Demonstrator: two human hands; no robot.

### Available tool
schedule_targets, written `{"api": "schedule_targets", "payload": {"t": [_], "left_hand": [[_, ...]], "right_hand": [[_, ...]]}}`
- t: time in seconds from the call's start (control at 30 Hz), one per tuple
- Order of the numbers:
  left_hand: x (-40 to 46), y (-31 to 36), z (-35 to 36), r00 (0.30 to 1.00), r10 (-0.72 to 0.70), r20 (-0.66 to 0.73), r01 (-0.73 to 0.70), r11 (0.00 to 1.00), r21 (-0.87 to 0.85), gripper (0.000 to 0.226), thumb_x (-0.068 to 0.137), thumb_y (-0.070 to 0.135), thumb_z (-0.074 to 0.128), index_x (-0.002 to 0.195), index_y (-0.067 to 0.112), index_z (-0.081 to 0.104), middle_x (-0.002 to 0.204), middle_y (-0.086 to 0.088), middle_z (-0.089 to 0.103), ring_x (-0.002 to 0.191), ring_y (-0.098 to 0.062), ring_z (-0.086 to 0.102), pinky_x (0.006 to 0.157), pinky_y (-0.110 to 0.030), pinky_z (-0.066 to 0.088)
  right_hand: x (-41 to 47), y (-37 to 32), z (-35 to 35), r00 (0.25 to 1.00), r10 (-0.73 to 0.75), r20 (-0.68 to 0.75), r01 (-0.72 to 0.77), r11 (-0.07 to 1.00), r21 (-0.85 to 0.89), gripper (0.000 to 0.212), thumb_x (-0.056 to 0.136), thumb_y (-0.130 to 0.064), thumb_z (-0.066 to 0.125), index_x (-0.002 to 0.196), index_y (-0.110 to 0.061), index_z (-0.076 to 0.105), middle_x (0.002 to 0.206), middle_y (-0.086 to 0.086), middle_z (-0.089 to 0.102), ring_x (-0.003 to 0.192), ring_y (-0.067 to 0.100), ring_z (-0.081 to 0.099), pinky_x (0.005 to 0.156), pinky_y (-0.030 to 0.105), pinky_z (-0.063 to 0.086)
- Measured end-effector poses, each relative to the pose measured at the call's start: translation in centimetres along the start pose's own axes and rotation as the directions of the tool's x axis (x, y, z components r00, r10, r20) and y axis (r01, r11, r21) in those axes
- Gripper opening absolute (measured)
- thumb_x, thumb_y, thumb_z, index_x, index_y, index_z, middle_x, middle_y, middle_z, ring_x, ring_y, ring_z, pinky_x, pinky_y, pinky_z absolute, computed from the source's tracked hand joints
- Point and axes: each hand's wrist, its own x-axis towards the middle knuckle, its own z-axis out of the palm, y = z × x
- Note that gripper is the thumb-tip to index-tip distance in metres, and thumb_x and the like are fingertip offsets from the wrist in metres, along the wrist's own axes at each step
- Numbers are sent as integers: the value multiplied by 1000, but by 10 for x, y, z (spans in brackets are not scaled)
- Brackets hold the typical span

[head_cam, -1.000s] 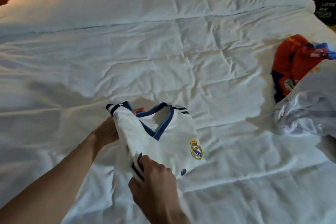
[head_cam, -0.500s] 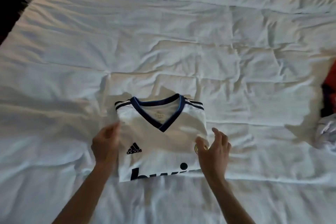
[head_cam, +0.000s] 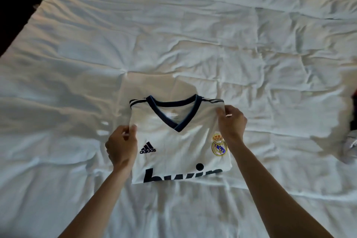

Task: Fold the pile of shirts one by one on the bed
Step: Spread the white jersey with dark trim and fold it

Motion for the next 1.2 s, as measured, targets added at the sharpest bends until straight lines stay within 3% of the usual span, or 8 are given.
{"api": "schedule_targets", "payload": {"t": [0.1,0.23,0.5,0.63,0.83,1.0,1.13,1.2], "left_hand": [[-7,-2,1,1000,-24,1,24,999,-37,18,97,31,58,84,20,63,78,1,64,81,-24,59,74,-31,38],[-13,-17,-3,986,-115,118,111,993,40,35,94,45,61,84,11,62,71,3,60,82,-28,55,75,-32,35],[-70,-60,-17,999,44,7,-45,997,61,14,88,28,73,96,19,68,91,6,63,85,-20,59,75,-31,39],[-73,-59,-17,999,-36,-4,36,999,20,8,88,28,74,84,25,67,82,4,66,83,-21,64,74,-29,38],[-63,-53,-19,990,-88,108,78,992,95,12,94,21,64,89,11,68,78,0,64,87,-28,62,76,-30,36],[-71,-42,-22,998,24,62,-23,1000,-17,10,96,20,61,88,15,63,77,11,64,76,-16,60,66,-14,39],[-66,-55,-19,986,-29,164,33,999,-25,13,98,34,59,87,27,59,82,17,64,87,-16,61,86,-37,46],[-59,-59,-21,982,-20,190,35,997,-73,16,94,39,62,85,26,61,77,14,67,82,-14,63,79,-34,48]], "right_hand": [[1,-3,7,993,-98,66,95,994,45,30,90,-29,55,103,-9,72,92,13,70,89,30,61,78,33,42],[-18,37,4,972,72,224,-50,993,-104,50,94,-28,62,139,-8,50,119,15,61,114,32,55,93,30,36],[-86,86,-39,963,183,198,-177,983,-45,24,91,-37,67,100,-17,74,78,-6,69,75,10,62,62,16,41],[-77,81,-50,939,208,274,-198,978,-63,20,91,-35,68,83,-18,76,67,-2,68,66,13,59,62,26,44],[-78,67,-52,984,34,177,-63,984,164,11,93,-20,66,87,-15,73,78,-8,74,73,0,67,67,13,49],[-80,72,-50,887,129,444,-250,941,226,11,97,-25,61,98,-16,68,85,-5,76,81,7,69,69,19,51],[-73,76,-54,850,138,508,-260,949,177,10,95,-12,62,93,-15,71,83,-6,74,77,11,64,69,17,50],[-70,74,-58,866,93,491,-239,940,243,13,97,-9,57,94,-9,70,79,-3,70,69,8,56,61,13,44]]}}
